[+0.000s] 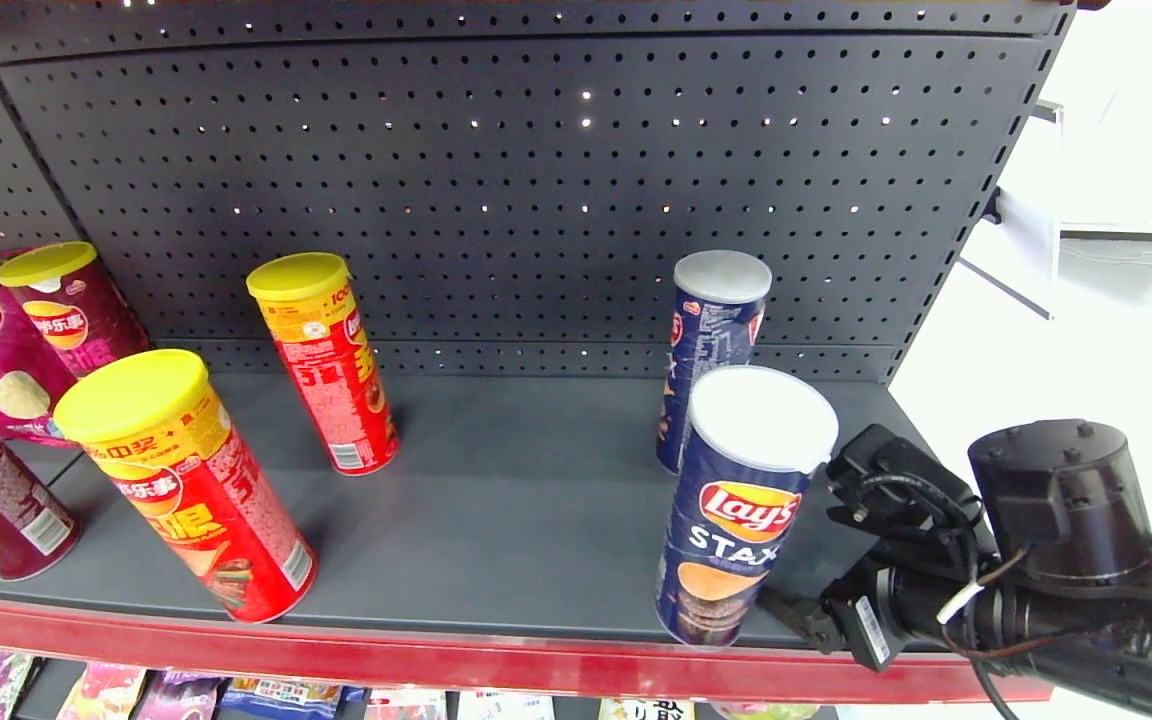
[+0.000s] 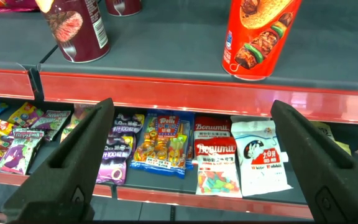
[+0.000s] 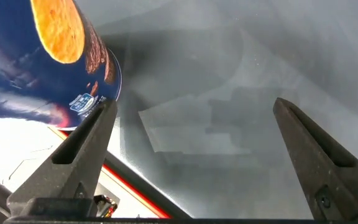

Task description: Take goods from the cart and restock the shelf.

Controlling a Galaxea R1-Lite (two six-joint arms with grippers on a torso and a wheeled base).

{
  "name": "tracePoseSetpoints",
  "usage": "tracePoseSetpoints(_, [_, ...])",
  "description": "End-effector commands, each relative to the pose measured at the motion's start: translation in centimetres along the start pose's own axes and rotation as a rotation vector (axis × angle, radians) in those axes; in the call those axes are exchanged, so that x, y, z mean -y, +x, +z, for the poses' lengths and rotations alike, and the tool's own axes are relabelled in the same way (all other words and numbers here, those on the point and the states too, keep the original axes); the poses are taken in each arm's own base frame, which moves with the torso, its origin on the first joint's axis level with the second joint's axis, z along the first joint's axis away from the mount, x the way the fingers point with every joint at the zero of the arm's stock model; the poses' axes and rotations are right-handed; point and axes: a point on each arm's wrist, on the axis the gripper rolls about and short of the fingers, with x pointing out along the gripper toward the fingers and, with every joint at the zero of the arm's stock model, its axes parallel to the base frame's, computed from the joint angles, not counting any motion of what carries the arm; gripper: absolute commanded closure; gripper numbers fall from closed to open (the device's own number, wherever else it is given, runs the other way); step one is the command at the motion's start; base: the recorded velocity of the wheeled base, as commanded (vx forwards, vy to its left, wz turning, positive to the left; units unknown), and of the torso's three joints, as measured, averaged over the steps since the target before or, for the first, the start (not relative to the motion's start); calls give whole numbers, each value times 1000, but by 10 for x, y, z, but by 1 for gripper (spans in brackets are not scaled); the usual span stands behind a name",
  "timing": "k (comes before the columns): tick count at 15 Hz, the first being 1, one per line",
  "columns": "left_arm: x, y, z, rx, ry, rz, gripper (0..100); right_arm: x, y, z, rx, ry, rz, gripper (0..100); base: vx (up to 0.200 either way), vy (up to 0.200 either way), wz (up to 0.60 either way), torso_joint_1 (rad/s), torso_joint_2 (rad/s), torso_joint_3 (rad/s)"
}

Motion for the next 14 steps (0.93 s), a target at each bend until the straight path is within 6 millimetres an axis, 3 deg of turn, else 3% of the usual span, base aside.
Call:
tracePoseSetpoints(1, [0,0,0,-2,1,0,0,0,-2,-1,1,1,-2,0,0,0,0,0,0,0])
tracePoseSetpoints(4, [0,0,0,-2,-1,0,0,5,-20,-14,13,11,-20,0,0,0,0,0,0,0])
tracePoseSetpoints(10, [0,0,0,-2,1,0,0,28,-105,-42,295,61,-58,0,0,0,0,0,0,0])
tracePoseSetpoints(11, [0,0,0,-2,-1,0,0,28,-125,-58,373,54,-50,0,0,0,0,0,0,0])
tracePoseSetpoints(14, [0,0,0,-2,-1,0,0,14,-153,-105,519,42,-89,0,0,0,0,0,0,0])
